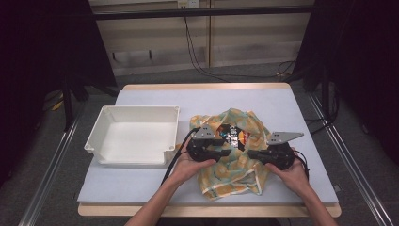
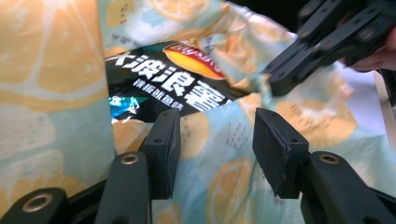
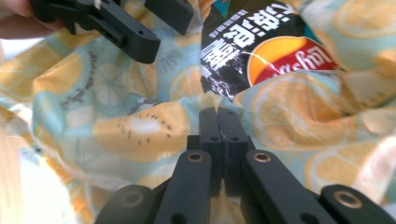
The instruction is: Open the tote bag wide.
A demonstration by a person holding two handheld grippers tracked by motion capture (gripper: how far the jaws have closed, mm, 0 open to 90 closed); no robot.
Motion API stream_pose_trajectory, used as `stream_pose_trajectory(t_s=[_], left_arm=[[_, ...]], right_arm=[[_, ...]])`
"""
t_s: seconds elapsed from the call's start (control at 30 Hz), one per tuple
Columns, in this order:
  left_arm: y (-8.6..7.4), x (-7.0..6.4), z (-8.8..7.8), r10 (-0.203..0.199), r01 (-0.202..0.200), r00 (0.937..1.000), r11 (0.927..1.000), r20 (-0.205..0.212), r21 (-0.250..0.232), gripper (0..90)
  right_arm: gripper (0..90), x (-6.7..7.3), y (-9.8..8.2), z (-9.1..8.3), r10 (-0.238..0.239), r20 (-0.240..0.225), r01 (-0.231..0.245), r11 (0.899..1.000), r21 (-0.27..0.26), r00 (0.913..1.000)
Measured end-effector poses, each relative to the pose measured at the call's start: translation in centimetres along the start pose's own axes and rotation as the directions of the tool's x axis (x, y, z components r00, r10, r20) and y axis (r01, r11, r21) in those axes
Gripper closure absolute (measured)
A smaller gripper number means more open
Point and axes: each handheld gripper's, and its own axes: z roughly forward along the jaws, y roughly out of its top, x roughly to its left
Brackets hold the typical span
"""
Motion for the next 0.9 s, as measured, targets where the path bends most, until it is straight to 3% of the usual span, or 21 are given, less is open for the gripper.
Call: stream_pose_trajectory(t_s=[0.17,0.3,0.37,0.57,0.67,0.77,0.9], left_arm=[[-0.2,0.2,-0.2,0.002,-0.002,0.9999,1.0000,-0.017,-0.001,52.2],[-0.3,0.2,-0.4,-0.001,0.001,0.9994,1.0000,-0.034,0.003,50.2],[-0.4,0.2,-0.4,0.000,0.000,0.9994,1.0000,-0.033,0.003,50.0],[-0.4,0.2,-0.5,0.007,-0.007,0.9996,0.9999,-0.028,0.016,51.2],[-0.3,-0.2,-0.9,0.006,-0.005,0.9999,0.9999,-0.009,0.010,59.0],[0.3,-1.0,-1.1,0.030,-0.030,0.9992,0.9995,0.025,-0.005,68.4],[1.7,-2.0,-0.9,0.065,-0.064,0.9958,0.9978,0.064,-0.021,70.5]], right_arm=[[90.0,-0.6,-1.5,-2.3,0.037,0.014,-0.037,0.999,-0.015,0.9992],[90.0,-1.2,-3.4,-3.8,0.074,0.058,-0.074,0.997,-0.002,0.9956],[90.0,-1.4,-4.4,-4.1,0.080,0.097,-0.082,0.996,0.019,0.9921],[90.0,-1.8,-6.2,-3.6,0.090,0.119,-0.103,0.989,0.107,0.9888],[89.6,-1.8,-5.8,-3.9,0.101,0.111,-0.109,0.991,0.074,0.9887],[78.2,-1.6,-4.4,-4.7,0.100,0.076,-0.100,0.995,-0.005,0.9921],[69.3,-1.6,-2.2,-5.1,0.100,0.061,-0.095,0.993,-0.075,0.9932]])
